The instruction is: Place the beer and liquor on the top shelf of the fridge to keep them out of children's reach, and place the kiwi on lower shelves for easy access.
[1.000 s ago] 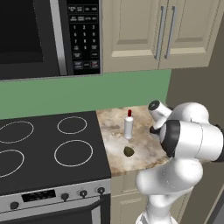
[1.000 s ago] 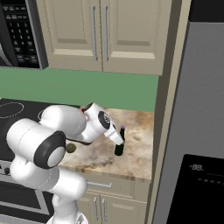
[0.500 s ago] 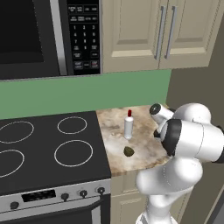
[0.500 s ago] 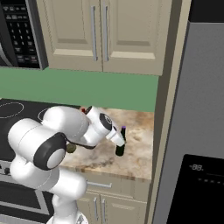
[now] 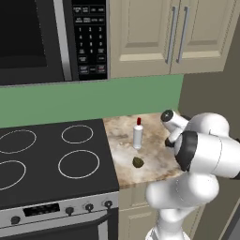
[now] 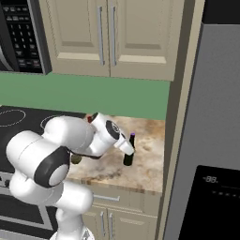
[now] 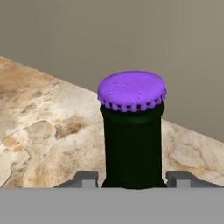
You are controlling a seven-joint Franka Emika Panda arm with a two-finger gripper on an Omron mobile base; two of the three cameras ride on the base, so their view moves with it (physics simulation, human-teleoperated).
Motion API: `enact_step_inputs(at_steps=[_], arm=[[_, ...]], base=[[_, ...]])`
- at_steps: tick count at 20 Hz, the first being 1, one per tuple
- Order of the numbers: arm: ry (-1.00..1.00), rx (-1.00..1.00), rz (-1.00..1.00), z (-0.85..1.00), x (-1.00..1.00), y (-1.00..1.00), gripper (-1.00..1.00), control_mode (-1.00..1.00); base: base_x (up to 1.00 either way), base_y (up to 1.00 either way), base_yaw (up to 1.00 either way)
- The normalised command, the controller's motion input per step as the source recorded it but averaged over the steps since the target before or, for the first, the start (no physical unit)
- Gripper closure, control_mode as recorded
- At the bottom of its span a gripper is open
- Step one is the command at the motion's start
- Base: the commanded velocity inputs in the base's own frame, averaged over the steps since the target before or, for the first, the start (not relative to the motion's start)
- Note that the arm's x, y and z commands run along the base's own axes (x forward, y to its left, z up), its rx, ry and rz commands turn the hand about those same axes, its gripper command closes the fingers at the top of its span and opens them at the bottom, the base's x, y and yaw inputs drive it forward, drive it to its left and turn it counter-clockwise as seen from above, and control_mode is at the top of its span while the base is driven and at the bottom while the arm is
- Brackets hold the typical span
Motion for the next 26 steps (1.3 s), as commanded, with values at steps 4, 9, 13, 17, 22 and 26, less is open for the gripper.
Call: enact_step_inputs(at_steps=[4,9,13,17,22,26], arm=[[0.00,-0.01,0.33,0.69,-0.66,0.14,1.00,-1.00],[0.00,-0.03,0.44,0.88,-0.82,0.35,1.00,-1.00],[0.00,0.00,0.43,1.00,-0.79,0.45,1.00,-1.00],[0.00,0.01,0.37,1.00,-0.59,0.46,1.00,-1.00],[0.01,0.01,0.34,1.00,-0.42,0.59,1.00,-1.00],[0.01,0.00,0.31,1.00,-0.26,0.74,1.00,-1.00]], base=[[0.00,0.00,0.00],[0.00,0.00,0.00],[0.00,0.00,0.00],[0.00,0.00,0.00],[0.00,0.00,0.00],[0.00,0.00,0.00]])
